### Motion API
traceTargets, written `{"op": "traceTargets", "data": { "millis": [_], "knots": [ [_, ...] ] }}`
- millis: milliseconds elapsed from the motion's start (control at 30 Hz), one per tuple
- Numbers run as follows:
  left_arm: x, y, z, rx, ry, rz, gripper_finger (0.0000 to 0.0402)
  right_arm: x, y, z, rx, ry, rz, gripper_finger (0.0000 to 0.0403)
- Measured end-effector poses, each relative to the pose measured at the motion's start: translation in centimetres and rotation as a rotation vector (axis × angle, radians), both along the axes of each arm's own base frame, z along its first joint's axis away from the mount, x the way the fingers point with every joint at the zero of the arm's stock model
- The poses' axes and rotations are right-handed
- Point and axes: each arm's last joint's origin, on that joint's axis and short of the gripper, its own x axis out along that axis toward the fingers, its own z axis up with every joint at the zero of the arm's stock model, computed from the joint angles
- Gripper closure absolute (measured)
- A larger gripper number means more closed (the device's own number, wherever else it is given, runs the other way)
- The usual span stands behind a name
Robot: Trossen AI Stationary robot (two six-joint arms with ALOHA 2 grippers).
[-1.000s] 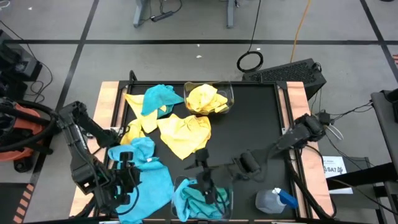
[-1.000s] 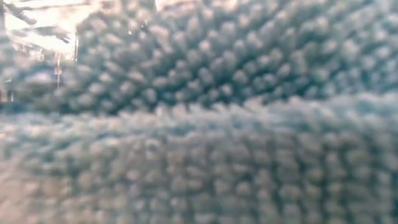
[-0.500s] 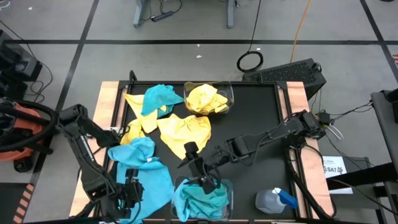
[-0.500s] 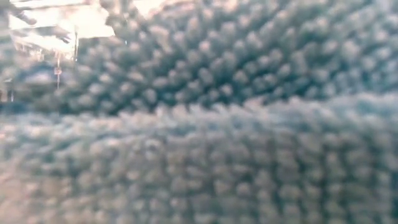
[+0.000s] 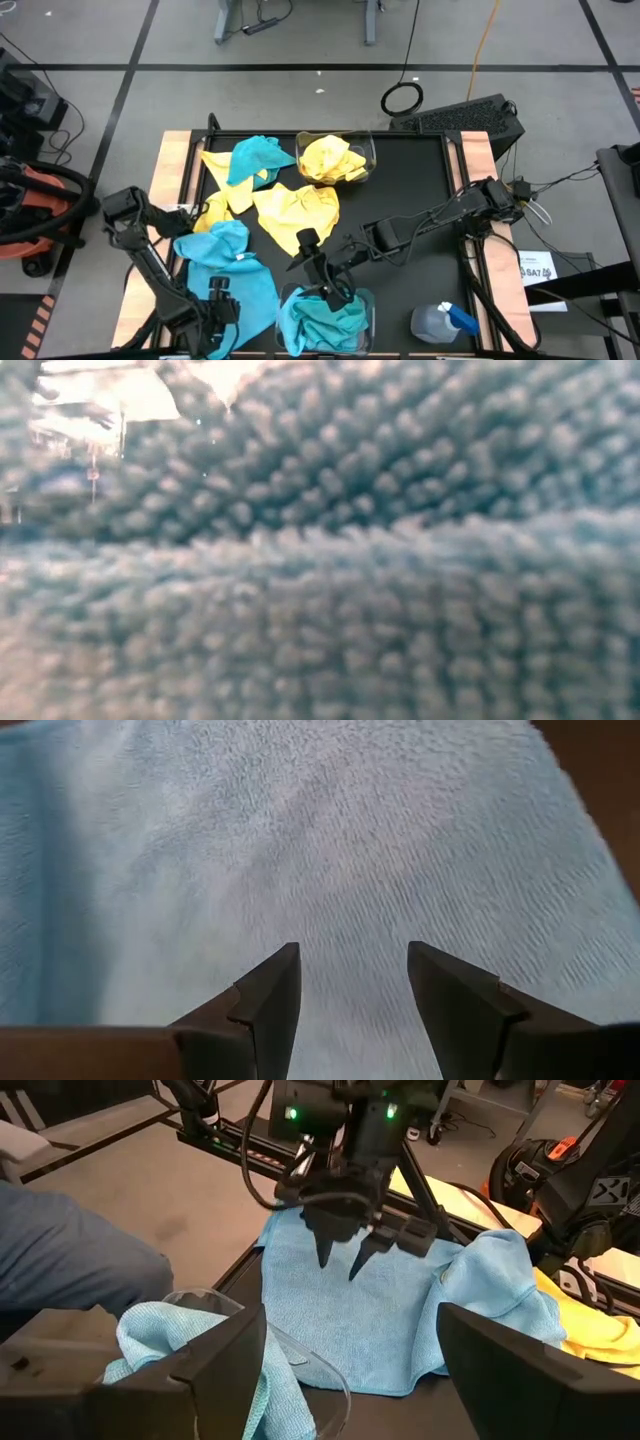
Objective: Sort microfiber towel by color & place in baskets
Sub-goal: Put the blue towel into the bottom transparent bin
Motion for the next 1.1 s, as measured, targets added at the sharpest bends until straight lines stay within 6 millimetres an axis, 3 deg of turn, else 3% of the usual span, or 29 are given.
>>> {"op": "traceTargets", "data": {
  "millis": [200,400,500,633,867,1100],
  "knots": [
    [0.6,1.2,-2.6,-0.067,-0.038,0.039,0.021,-0.2,0.2,-0.1,-0.005,0.017,0.006,0.0117],
    [1.0,2.4,-3.7,-0.095,-0.036,0.067,0.0226,-0.7,1.1,-0.5,-0.012,0.064,0.024,0.0117],
    [1.3,2.5,-3.8,-0.091,-0.039,0.038,0.0274,-1.0,1.5,-0.7,-0.012,0.087,0.029,0.0117],
    [1.6,2.5,-3.8,-0.098,-0.049,0.002,0.0374,-1.3,1.8,-1.0,-0.025,0.12,0.034,0.0117],
    [1.5,2.8,-2.4,-0.112,-0.069,-0.009,0.0397,-1.6,2.1,-1.3,-0.025,0.16,0.036,0.0117],
    [1.2,3.7,1.4,-0.016,-0.137,0.012,0.0399,-1.7,2.4,-1.2,-0.027,0.155,0.044,0.0117]
  ]
}}
